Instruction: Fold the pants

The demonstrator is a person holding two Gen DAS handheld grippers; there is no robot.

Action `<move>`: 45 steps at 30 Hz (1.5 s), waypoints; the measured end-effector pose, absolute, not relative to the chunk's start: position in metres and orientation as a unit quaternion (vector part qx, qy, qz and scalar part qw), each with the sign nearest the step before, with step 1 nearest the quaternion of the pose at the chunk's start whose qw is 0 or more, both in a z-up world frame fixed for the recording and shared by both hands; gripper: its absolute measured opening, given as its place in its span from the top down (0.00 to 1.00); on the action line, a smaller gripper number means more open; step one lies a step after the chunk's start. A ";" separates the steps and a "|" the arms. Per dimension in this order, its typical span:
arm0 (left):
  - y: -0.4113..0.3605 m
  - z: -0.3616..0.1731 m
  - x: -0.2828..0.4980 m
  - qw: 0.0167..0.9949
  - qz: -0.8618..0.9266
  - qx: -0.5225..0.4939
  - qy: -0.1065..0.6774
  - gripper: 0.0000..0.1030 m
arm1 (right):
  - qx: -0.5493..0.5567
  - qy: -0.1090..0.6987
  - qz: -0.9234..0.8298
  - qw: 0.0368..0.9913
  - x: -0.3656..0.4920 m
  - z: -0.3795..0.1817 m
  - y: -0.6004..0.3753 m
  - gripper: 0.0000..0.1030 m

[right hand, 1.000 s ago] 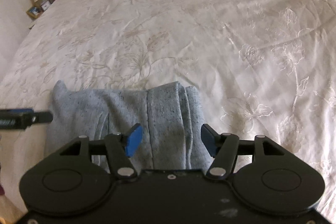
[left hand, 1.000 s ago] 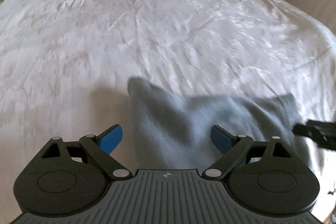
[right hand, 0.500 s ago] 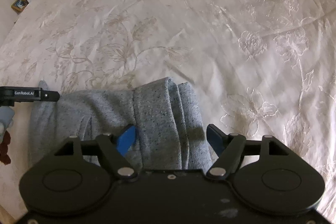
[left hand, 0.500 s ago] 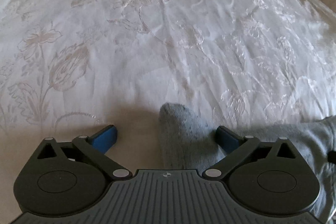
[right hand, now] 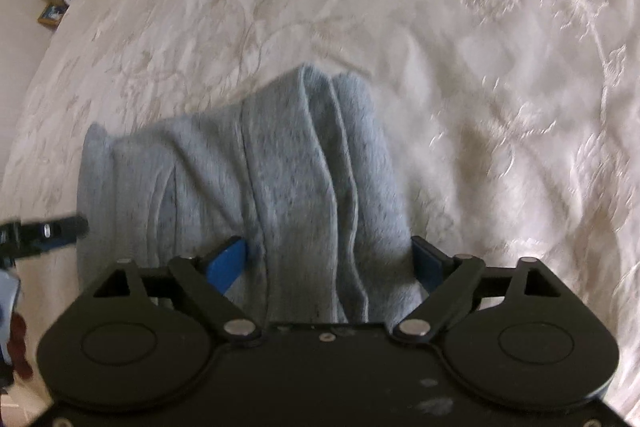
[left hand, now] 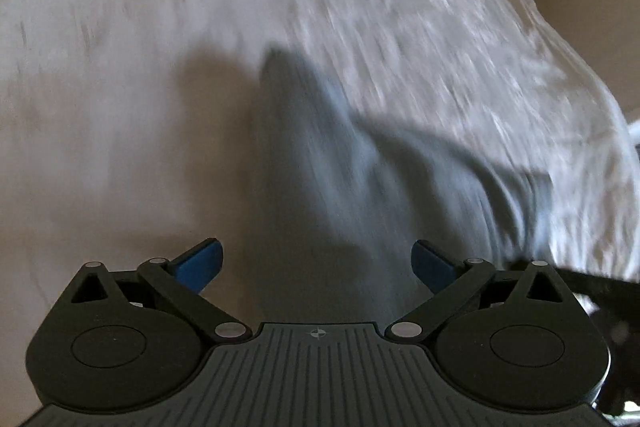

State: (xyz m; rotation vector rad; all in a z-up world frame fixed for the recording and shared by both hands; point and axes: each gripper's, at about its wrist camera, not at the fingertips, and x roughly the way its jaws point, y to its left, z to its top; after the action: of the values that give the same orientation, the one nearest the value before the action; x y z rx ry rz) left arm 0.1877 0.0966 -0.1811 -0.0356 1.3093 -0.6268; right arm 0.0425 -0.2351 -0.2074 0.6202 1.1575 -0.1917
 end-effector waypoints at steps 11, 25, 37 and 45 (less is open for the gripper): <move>0.069 -0.211 0.174 0.737 -0.257 0.034 0.624 0.00 | 0.289 0.550 -0.078 0.780 0.055 -0.227 -0.225 0.00; 0.067 -0.209 0.175 0.739 -0.247 0.028 0.627 0.01 | 0.317 0.541 -0.091 0.774 0.055 -0.231 -0.231 0.01; 0.061 -0.151 0.169 0.791 -0.255 0.050 0.554 0.79 | 0.261 0.499 -0.035 0.826 0.058 -0.149 -0.210 0.74; 0.079 -0.100 0.205 0.839 -0.229 0.027 0.492 0.79 | 0.249 0.441 0.022 0.862 0.110 -0.094 -0.200 0.74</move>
State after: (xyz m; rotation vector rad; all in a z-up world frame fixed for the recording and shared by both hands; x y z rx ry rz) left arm 0.2051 0.0794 -0.0995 0.0563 1.0413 -0.4849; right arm 0.1099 -0.1997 -0.0940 0.5227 0.9248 0.0465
